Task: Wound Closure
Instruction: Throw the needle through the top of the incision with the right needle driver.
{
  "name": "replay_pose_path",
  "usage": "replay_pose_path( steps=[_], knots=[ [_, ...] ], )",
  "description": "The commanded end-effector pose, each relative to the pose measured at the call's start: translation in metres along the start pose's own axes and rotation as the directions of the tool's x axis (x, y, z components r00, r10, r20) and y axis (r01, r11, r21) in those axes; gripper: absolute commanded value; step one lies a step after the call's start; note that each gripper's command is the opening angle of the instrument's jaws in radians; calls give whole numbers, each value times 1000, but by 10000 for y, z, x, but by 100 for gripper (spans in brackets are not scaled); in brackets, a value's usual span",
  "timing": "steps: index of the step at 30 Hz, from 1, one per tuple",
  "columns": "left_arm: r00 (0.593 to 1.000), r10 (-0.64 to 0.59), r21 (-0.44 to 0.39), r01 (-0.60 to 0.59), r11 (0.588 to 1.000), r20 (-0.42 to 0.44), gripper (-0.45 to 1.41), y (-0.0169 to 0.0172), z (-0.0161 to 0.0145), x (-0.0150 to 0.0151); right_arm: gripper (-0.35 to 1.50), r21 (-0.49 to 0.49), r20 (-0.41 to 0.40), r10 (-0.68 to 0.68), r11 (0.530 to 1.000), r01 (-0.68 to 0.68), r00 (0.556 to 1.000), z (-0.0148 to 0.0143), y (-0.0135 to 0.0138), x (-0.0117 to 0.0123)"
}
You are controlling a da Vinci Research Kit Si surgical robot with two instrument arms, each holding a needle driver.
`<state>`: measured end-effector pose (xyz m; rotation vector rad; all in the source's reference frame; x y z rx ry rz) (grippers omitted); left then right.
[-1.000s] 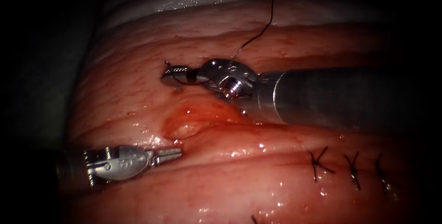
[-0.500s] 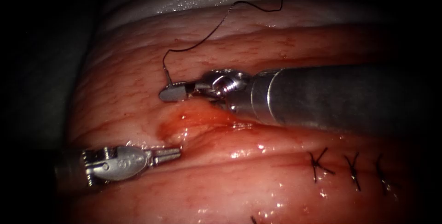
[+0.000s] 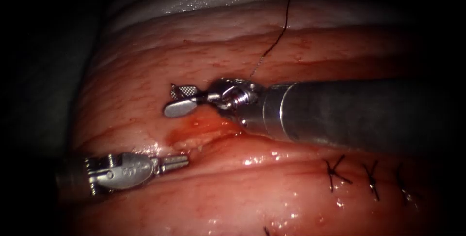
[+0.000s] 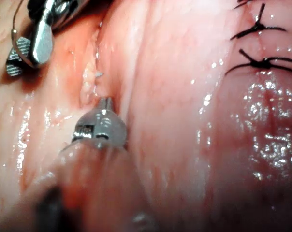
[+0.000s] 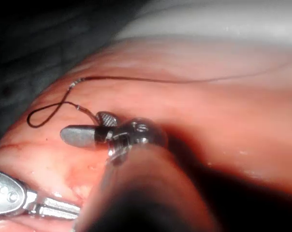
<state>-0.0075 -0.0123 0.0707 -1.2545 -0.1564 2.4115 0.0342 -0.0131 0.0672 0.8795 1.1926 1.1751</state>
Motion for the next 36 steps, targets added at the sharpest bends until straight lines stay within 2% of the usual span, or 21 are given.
replay_pose_path(
  steps=[1, 3, 6, 10, 12, 15, 19, 21, 22, 24, 25, 26, 27, 30, 32, 36],
  knots=[
    [1000, 0, 0, 0, 1000, 0, -45, 2, 7, -2, 118, -15, -11, -54, 998, 54, 998, 7, 14, 8],
    [1000, 0, 0, 0, 1000, 0, -45, 2, 7, -2, 118, -29, -18, -84, 996, 83, 996, 7, 18, 15],
    [1000, 0, 0, 0, 1000, 0, -45, 2, 7, -2, 123, -82, -31, -205, 976, 202, 978, 6, 23, 34],
    [1000, 0, 0, 0, 1000, 0, -45, 2, 7, -2, 125, -96, -28, -274, 958, 270, 961, 4, 20, 49],
    [1000, 0, 0, 0, 1000, 0, -45, 2, 7, -2, 120, -100, -27, -329, 940, 325, 944, 6, 11, 58],
    [1000, 0, 0, 0, 1000, 0, -45, 2, 7, -2, 118, -83, -26, -332, 941, 329, 943, 8, 7, 59],
    [1000, 0, 0, 0, 1000, 0, -45, 2, 7, -2, 108, -63, 31, -380, 922, 381, 924, 18, 0, 53],
    [1000, 0, 0, 0, 1000, 0, -45, 2, 7, -2, 94, -67, 38, -414, 907, 415, 910, 20, 3, 53],
    [1000, 0, 0, 0, 1000, 0, -45, 2, 7, -2, 78, -68, 38, -414, 907, 416, 909, 21, 4, 53],
    [1000, 0, 0, 0, 1000, 0, -45, 2, 7, -2, 57, -70, 59, -422, 902, 426, 905, 22, 7, 51],
    [1000, 0, 0, 0, 1000, 0, -45, 2, 7, -2, 7, -69, 71, -424, 901, 428, 903, 21, 8, 49],
    [1000, 0, 0, 0, 1000, 0, -45, 2, 7, -2, -35, -68, 80, -424, 900, 430, 902, 20, 9, 48],
    [1000, 0, 0, 0, 1000, 0, -45, 2, 7, -2, -35, -89, 100, -326, 938, 335, 940, 19, 9, 46],
    [1000, 0, 0, 0, 1000, 0, -45, 2, 8, -2, -35, -122, 99, -259, 955, 270, 961, 18, 8, 45],
    [1000, 0, 0, 0, 1000, 0, -45, 2, 8, -2, -35, -134, 93, -110, 984, 121, 990, 17, 7, 43],
    [1000, 0, 0, 0, 1000, 0, -45, 2, 8, -2, -35, -142, 102, 35, 990, -20, 994, 12, 3, 38]
  ],
)
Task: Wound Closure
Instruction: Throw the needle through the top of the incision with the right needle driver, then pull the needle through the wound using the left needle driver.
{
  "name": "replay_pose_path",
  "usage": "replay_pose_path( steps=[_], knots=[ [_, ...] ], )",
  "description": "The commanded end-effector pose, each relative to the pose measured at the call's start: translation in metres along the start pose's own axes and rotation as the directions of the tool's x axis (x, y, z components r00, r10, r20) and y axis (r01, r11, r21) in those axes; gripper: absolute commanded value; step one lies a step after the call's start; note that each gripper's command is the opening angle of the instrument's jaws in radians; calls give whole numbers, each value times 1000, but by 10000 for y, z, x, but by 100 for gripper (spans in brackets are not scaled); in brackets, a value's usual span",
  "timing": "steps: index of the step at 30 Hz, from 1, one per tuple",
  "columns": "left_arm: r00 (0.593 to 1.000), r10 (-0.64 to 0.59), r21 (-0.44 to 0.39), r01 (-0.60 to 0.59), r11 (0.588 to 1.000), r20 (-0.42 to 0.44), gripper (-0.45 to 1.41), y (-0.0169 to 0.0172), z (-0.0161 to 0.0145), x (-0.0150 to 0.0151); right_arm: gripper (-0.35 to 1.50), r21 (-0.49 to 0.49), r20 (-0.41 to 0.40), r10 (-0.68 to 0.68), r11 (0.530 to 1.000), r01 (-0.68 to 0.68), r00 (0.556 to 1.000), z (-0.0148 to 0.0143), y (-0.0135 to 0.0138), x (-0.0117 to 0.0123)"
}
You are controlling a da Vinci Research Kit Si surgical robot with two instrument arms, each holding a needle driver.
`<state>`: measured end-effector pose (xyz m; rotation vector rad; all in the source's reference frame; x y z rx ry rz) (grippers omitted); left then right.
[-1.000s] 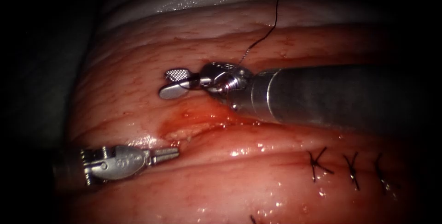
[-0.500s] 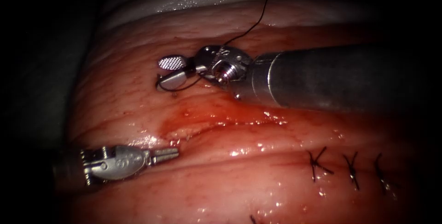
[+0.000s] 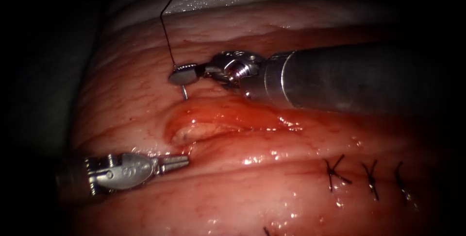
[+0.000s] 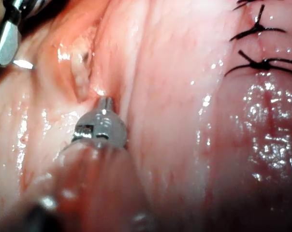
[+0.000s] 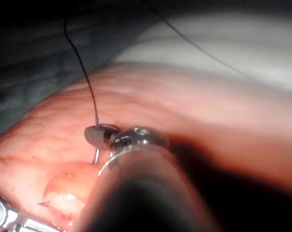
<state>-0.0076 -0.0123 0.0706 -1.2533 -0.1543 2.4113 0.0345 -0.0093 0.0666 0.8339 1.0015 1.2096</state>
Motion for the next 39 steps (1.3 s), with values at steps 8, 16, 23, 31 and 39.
replay_pose_path(
  steps=[8, 16, 23, 31, 39],
  knots=[
    [1000, 0, -2, 0, 1000, -1, -45, 0, 9, -4, -35, 116, 80, 104, 987, -113, 991, 7, -23, -40],
    [1000, 7, -4, -7, 1000, -1, -45, 0, 5, -4, -32, 181, 64, 109, 976, -119, 992, -1, -41, -50],
    [990, 122, 42, -120, 992, -66, -45, 0, -4, 3, 113, 128, -60, -66, 989, 74, 996, -12, 2, -18],
    [960, 240, 66, -233, 970, -142, -28, 3, -2, 22, 118, 89, -111, -71, 993, 81, 991, -26, 36, -3],
    [953, 245, 100, -230, 968, -180, -5, -10, 8, 31, 94, 98, -121, -71, 992, 83, 990, -34, 37, -7]
  ],
)
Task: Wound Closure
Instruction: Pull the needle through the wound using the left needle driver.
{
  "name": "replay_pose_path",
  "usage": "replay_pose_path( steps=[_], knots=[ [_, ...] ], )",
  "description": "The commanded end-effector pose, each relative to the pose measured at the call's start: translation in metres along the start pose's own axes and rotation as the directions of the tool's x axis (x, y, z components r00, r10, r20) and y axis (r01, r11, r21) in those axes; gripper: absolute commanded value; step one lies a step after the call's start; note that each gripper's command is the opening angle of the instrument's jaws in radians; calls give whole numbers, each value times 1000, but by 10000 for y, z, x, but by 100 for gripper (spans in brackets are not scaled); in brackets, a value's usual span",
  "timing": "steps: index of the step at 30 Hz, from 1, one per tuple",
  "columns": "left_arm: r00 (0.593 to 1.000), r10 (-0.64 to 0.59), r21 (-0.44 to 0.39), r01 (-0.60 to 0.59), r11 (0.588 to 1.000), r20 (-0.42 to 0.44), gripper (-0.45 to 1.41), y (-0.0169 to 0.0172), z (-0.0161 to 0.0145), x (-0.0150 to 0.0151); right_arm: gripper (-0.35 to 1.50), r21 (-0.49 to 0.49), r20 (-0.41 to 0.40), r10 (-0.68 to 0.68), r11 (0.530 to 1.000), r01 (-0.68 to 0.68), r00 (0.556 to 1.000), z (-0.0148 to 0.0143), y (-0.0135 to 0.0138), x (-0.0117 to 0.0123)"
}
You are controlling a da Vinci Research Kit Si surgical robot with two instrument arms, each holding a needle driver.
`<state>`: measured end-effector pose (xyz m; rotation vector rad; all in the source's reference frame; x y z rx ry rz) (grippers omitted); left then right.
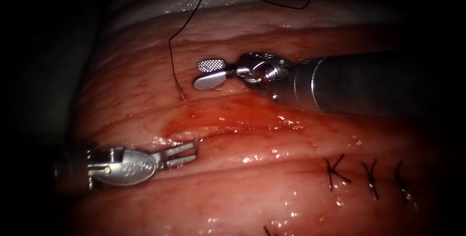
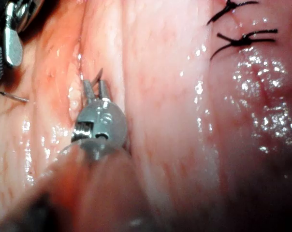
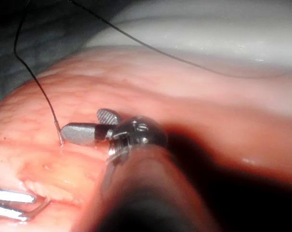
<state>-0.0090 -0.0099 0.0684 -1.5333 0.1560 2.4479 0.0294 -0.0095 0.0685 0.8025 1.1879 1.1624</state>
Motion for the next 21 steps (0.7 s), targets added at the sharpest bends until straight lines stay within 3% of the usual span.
replay_pose_path(
  steps=[1, 11, 17, 19, 21],
  knots=[
    [1000, 4, 0, -4, 1000, -1, -1, 1, 8, -3, 93, 3, 1, -2, 1000, 2, 1000, 8, 3, -1],
    [999, 34, -26, -34, 999, 6, 17, 2, 27, -11, 83, 5, -1, -16, 1000, 16, 1000, 7, 4, -8],
    [999, 40, -51, -39, 998, 7, 17, 3, 35, -17, 71, 7, -2, -16, 1000, 16, 1000, 5, 4, -8],
    [999, 39, -53, -39, 998, 4, 5, 0, 37, -19, 68, 8, -5, -16, 1000, 16, 1000, 5, 4, -8],
    [999, 39, -56, -39, 998, 1, -28, -3, 38, -22, 62, 9, -8, -16, 1000, 16, 1000, 5, 5, -8]
  ],
)
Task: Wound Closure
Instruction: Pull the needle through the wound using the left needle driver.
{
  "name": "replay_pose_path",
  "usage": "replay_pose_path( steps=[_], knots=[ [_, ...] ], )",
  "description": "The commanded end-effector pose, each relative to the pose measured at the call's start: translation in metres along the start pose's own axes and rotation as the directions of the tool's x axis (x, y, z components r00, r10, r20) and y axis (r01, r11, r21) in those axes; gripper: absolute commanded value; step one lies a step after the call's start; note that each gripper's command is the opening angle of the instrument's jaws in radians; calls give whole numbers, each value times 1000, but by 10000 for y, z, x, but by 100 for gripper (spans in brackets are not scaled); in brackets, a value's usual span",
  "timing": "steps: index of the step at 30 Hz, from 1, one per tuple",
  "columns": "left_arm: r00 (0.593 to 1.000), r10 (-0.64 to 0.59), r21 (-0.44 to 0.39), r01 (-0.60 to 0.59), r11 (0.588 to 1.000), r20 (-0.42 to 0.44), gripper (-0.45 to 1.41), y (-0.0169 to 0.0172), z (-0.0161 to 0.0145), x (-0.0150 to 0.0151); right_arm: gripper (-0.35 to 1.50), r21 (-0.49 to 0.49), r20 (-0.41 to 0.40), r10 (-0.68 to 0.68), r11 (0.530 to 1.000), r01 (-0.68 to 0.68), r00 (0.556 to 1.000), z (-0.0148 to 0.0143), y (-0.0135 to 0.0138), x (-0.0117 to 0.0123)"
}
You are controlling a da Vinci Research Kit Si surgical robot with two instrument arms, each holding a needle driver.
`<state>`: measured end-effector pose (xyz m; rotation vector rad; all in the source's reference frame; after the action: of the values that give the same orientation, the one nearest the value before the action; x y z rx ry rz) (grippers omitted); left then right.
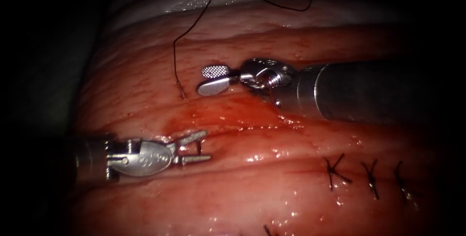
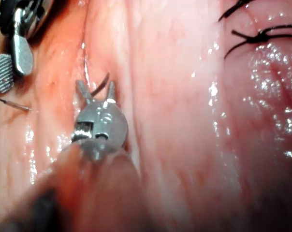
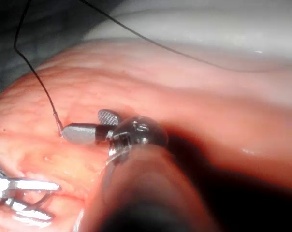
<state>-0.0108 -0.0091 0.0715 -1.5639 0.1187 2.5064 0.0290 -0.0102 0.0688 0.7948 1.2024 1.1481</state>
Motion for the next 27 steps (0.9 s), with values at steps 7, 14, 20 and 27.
replay_pose_path(
  steps=[7, 14, 20, 27],
  knots=[
    [982, -185, -36, 184, 982, -36, -45, -12, -1, -2, 49, -7, -8, 0, 1000, 0, 1000, 5, 4, -1],
    [883, -457, -204, 430, 879, -106, -45, -11, -14, 18, 51, -6, -7, -5, 1000, 4, 1000, 4, 5, -5],
    [724, -685, -411, 602, 685, -83, -45, -20, -30, 47, 64, -7, 3, -9, 1000, 9, 1000, 1, 9, -7],
    [557, -829, -596, 649, 472, -50, -45, -38, -60, 84, 31, -3, 35, 53, 999, -53, 998, -14, 10, -20]
  ],
)
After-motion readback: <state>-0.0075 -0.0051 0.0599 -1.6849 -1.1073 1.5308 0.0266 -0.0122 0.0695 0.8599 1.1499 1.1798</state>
